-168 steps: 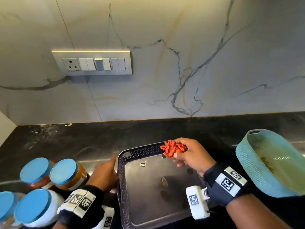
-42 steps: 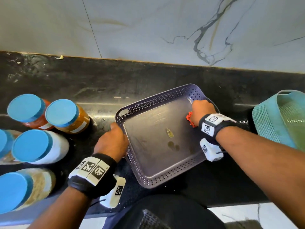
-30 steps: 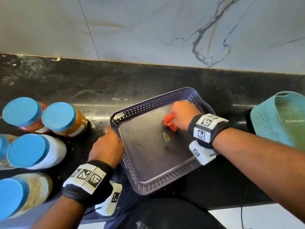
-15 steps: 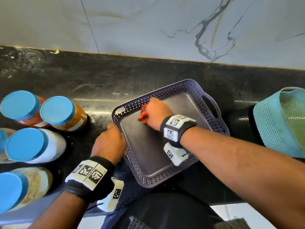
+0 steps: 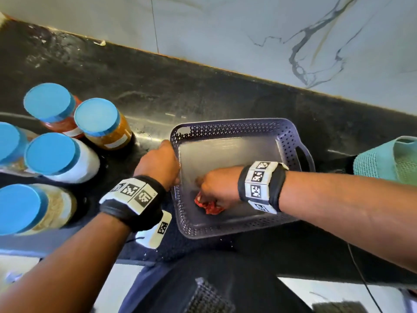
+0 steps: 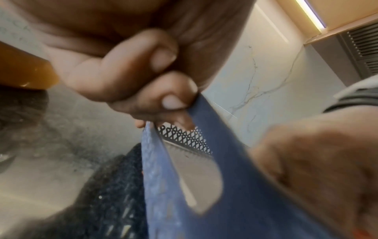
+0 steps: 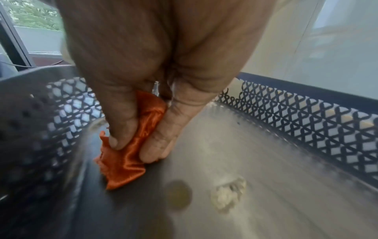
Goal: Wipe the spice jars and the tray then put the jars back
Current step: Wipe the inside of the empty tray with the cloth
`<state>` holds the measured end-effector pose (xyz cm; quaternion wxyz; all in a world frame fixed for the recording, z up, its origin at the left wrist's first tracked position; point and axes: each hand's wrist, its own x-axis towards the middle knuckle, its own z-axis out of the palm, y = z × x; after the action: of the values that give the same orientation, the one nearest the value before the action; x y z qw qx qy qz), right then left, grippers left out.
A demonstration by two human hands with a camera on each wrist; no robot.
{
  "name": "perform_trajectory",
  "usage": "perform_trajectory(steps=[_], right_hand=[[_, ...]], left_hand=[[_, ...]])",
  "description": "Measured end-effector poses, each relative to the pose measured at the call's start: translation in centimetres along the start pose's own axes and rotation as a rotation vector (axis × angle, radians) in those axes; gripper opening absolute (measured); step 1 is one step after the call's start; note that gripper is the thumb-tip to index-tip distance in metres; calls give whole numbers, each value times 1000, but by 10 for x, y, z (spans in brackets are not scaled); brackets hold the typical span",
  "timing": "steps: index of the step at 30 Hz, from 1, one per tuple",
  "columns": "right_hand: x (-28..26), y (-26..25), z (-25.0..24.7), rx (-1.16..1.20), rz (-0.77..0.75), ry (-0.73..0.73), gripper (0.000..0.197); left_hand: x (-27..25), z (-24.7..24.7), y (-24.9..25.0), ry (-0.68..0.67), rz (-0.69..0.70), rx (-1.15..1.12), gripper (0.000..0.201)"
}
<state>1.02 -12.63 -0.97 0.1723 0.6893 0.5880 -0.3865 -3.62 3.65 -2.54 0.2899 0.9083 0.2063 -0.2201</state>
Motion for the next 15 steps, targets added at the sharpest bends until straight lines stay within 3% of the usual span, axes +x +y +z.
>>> perform_trajectory(steps=[3,8,12,15], right_hand=[[-17,10,14,-2,-9,48,31],[-30,56,7,261,329,356,38],[-23,76,-3,326,445,477,40],[-11,78,-7,301,419,550,37]], left_hand=[[11,-6,3,-4,74,29,25],[20,-29,23,33,176,48,61],[-16,-39,22,135,97,148,57],[-64,-21,-1,-85,-108,248,58]])
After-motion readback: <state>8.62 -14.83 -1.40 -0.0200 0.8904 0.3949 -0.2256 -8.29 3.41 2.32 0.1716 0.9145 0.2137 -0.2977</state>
